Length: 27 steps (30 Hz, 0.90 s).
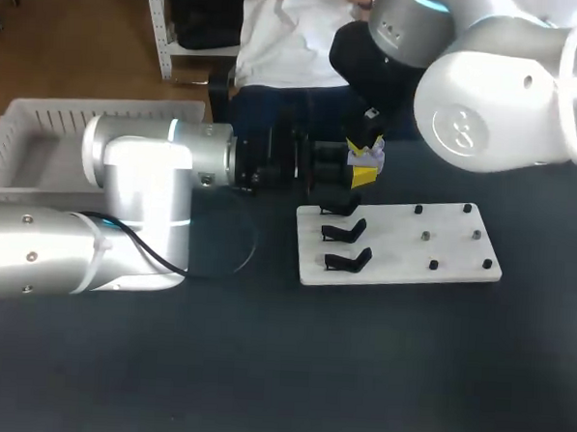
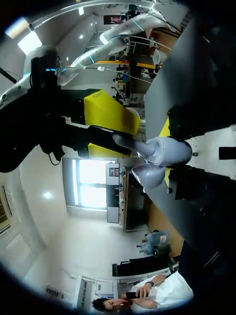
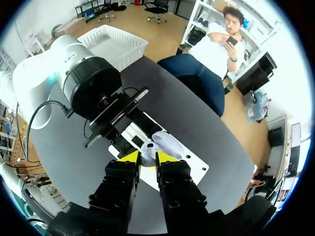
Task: Pick up each earbud case from the left stands, insert the matching earbuds, close the lid, and place the case in the box.
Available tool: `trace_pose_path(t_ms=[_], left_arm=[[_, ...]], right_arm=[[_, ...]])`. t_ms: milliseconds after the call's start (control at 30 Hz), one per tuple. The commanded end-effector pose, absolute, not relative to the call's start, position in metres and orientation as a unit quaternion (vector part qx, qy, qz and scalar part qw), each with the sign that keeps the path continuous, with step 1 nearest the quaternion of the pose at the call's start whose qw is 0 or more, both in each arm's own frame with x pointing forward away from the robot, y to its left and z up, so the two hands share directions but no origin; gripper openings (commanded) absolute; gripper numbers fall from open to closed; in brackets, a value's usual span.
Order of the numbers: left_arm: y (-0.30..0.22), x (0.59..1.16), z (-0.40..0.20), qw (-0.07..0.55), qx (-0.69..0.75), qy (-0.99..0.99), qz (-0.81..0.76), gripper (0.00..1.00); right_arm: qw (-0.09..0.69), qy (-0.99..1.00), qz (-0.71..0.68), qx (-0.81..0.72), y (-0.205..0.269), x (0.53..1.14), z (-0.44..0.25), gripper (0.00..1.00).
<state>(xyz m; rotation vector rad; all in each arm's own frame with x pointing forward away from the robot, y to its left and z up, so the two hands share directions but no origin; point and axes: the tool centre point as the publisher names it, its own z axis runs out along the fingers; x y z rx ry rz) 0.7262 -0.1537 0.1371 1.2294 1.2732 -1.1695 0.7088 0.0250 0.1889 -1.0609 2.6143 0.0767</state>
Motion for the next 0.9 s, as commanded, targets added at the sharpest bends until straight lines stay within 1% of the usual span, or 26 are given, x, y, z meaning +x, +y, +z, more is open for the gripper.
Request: trace_pose_path(t_ms=[33,900], left_arm=[[-0.154,0.7247,0.1358,0.493,0.504,0.523,-0.48,0.0],[-0.154,0.7247,0.1358,0.493,0.504,0.523,-0.48,0.0]], right_arm=[[0.158,0.916,0.029,-0.367,0.0252,0.7126,0.1854,0.0],[0.159,0.916,0.026,-0.369,0.025,0.7167,0.1844,0.0]])
